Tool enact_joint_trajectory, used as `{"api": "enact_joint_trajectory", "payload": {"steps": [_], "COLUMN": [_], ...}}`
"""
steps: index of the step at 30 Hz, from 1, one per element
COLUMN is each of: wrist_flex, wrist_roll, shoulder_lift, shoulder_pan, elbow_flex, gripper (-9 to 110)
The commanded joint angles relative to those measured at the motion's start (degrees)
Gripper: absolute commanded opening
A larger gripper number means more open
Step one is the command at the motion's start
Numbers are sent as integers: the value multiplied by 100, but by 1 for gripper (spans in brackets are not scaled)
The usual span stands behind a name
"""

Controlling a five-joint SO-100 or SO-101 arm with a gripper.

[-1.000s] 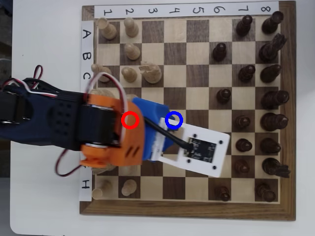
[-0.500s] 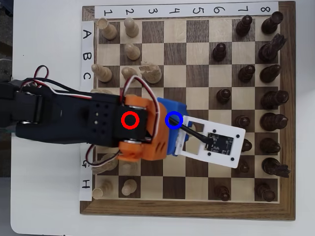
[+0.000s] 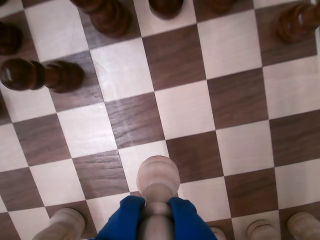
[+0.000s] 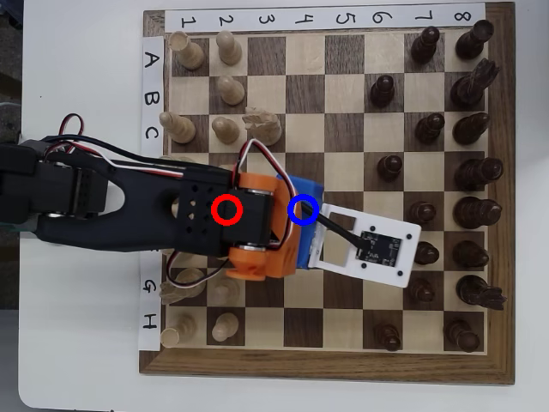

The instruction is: Move the piece to destination

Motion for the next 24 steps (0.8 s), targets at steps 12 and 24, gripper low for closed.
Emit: {"api": "enact_joint_trajectory", "payload": {"steps": [12,24], "wrist_flex": [-580,-765], "wrist_roll": [1556,1731], "shoulder_lift": [26,141], "shoulder_pan": [-123,-360], "elbow_flex": [686,888], "gripper": [0,0]}}
